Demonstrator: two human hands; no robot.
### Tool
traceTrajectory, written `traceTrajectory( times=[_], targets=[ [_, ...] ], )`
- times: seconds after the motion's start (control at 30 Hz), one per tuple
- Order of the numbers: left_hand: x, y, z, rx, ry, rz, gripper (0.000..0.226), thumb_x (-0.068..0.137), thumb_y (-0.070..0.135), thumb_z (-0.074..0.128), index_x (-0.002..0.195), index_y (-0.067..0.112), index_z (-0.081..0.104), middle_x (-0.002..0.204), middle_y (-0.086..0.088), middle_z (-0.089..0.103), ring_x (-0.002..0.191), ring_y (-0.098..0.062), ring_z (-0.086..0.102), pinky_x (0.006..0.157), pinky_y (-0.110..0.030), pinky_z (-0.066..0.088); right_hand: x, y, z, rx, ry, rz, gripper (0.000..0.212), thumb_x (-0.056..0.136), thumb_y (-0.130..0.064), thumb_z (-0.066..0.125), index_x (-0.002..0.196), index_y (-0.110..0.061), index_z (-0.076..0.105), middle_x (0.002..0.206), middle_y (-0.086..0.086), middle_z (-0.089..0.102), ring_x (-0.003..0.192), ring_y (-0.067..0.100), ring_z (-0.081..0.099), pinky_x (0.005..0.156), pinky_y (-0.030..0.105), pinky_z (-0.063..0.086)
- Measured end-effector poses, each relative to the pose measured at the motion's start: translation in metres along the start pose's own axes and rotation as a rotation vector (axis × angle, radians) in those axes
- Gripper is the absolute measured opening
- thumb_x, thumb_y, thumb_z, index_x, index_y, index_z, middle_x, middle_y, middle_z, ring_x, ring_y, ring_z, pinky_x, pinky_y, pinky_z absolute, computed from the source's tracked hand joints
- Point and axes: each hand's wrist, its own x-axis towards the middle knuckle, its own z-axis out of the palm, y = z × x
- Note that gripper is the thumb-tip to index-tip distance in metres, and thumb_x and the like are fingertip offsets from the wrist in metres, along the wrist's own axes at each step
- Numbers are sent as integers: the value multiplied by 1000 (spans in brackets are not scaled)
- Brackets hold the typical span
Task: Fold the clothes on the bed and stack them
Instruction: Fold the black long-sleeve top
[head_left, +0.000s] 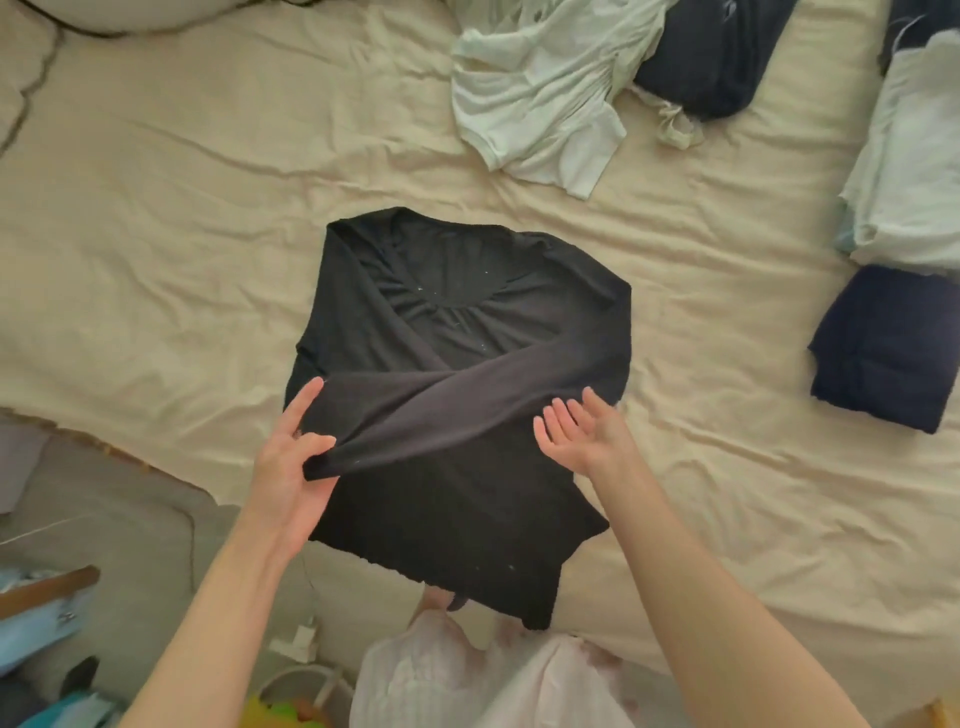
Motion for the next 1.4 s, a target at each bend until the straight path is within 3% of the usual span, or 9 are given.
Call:
traceTrajectory(
  times=[0.13,0.33,0.5,0.6,0.7,0.77,0.97,1.13,1.4],
  targets=[
    [-7,15,-56,-158,23,141,62,84,-12,35,122,29,61,104,1,69,106,-18,64,84,-31,55,12,45,29,-154,76,75,65,88,-36,64,140,-8,37,139,11,47,128,28,46,97,47,42],
    [4,9,-127,-248,65,157,50,91,-3,40,135,19,48,122,-1,63,110,-18,61,90,-30,52,34,88,50,-233,54,72,58,93,-31,58,142,-10,35,143,9,44,131,27,43,101,45,38],
    [23,-12,-149,-63,462,98,28,94,9,54,120,16,61,100,8,67,81,-5,57,71,-15,46,49,110,63,-459,152,-3,53,95,-28,55,141,-9,36,141,8,46,128,25,47,100,42,41],
    [27,-10,-161,-128,439,116,20,94,7,53,106,19,63,112,0,64,101,-11,61,88,-24,48,52,115,71,-395,155,-51,39,96,-26,54,131,-10,47,127,3,55,120,20,52,96,36,43],
    [25,-1,-178,-303,374,149,23,94,8,51,108,22,63,113,-3,65,105,-17,63,87,-32,53,47,115,74,-233,71,-129,15,98,-20,49,106,-9,56,124,1,57,121,19,52,93,34,43],
    [25,-2,-191,-305,422,141,24,94,10,52,110,24,63,117,-4,65,105,-18,64,81,-32,57,39,118,68,-162,25,-189,23,98,-18,47,118,-9,53,133,3,53,128,22,47,99,36,40],
    [44,-30,-206,-13,516,-13,25,93,10,55,112,24,62,126,-3,59,113,-19,57,97,-38,48,38,137,30,-331,201,-247,41,101,-18,41,141,-8,38,147,6,39,137,25,35,111,38,31],
    [63,-54,-223,202,364,-247,46,94,3,53,138,12,43,131,-13,53,109,-25,56,85,-32,47,37,133,15,-614,249,-363,42,103,-12,30,144,-4,31,148,12,37,135,27,39,109,37,34],
    [82,-76,-228,697,275,-210,45,93,6,55,136,10,43,138,-12,46,124,-25,45,94,-30,38,23,149,-40,-836,509,-590,19,98,-17,50,113,-10,58,102,8,65,93,22,65,86,35,54]
  ],
)
